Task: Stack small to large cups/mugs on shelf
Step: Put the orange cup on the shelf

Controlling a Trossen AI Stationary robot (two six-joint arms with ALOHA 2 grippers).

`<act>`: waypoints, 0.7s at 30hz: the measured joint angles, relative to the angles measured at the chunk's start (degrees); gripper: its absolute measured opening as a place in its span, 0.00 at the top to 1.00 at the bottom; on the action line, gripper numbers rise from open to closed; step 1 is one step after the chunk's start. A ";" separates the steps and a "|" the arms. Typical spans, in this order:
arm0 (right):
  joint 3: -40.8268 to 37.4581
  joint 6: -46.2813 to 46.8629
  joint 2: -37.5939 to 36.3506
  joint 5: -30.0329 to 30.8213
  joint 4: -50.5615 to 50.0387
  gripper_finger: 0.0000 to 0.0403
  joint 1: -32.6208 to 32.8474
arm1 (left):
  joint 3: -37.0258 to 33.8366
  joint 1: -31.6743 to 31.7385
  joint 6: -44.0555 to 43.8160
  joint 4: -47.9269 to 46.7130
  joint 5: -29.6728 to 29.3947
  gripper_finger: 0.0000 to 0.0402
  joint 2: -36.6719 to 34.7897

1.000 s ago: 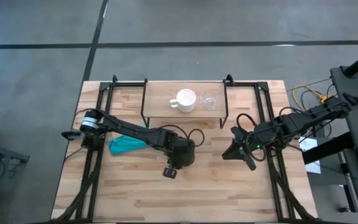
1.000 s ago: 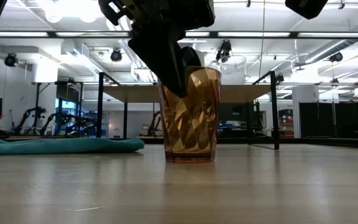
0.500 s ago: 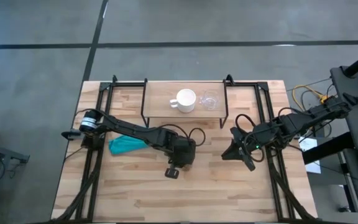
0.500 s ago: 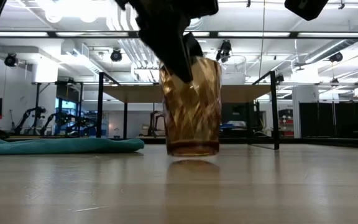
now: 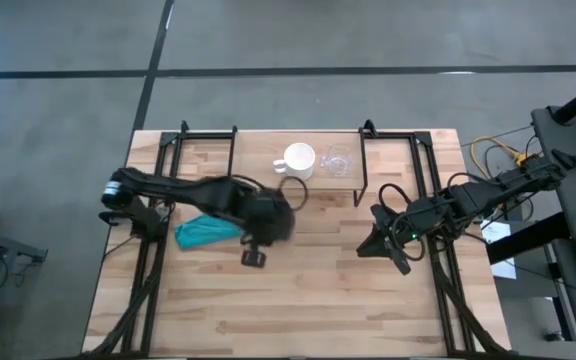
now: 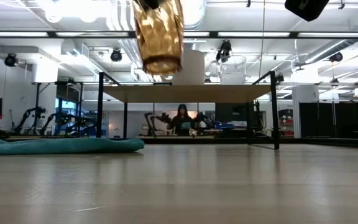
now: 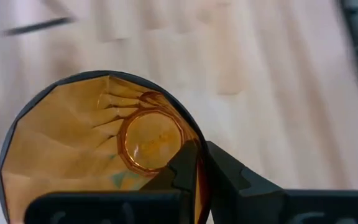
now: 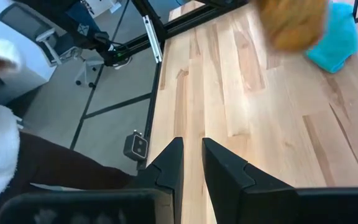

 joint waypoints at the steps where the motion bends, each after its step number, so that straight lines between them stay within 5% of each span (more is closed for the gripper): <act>1: 0.00 -0.02 0.00 0.00 -0.03 0.87 0.00 | 0.75 0.29 0.04 -1.29 -2.16 0.99 -0.75; 6: 0.00 -0.11 0.00 0.00 -0.02 0.87 0.00 | 2.95 2.92 -0.02 -6.77 -8.14 0.99 -5.16; 21: 0.00 0.26 0.00 0.02 0.06 0.87 0.00 | 2.28 17.78 3.52 -14.11 -8.32 0.99 -6.72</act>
